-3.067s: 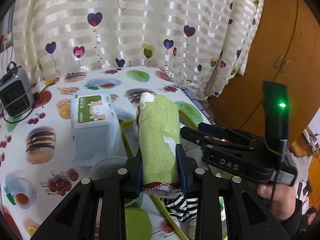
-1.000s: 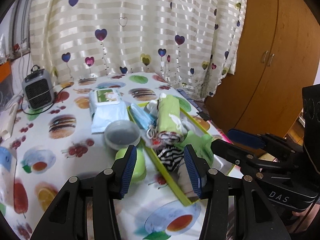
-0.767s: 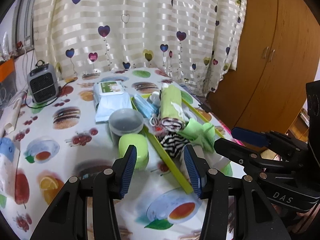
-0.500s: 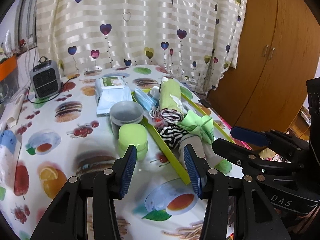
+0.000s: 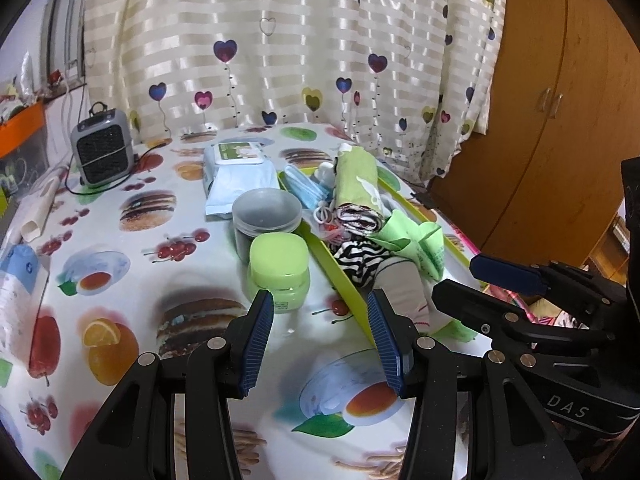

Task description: Organize soft objects

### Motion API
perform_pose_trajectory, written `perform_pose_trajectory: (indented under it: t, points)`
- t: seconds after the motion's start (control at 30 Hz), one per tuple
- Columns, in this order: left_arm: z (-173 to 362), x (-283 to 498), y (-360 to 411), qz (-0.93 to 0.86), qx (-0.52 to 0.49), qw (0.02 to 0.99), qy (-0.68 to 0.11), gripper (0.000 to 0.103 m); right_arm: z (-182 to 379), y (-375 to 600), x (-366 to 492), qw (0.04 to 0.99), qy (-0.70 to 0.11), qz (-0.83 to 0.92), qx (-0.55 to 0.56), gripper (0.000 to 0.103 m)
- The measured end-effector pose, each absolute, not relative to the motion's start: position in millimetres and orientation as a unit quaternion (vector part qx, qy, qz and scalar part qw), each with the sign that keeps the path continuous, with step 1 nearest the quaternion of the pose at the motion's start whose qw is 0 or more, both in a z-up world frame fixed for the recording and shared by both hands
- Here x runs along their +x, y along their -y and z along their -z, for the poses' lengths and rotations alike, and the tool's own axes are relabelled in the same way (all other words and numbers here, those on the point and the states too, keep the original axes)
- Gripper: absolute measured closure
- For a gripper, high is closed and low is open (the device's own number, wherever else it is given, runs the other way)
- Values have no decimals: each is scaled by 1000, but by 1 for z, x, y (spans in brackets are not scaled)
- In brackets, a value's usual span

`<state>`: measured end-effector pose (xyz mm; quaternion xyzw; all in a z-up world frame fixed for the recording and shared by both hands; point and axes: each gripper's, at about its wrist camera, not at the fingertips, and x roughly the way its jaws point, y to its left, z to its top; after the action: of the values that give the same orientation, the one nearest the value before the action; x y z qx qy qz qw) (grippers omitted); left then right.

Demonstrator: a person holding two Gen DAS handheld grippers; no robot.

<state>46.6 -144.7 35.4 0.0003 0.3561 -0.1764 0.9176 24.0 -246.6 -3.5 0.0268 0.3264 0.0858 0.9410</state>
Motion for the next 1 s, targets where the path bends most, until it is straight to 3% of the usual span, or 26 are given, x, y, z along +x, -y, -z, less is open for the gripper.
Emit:
perform_pose_trajectory:
  t: [1.0]
  points:
    - [-18, 58, 144, 165, 4, 911, -378, 55, 18, 244, 35, 934, -344, -93, 21, 55]
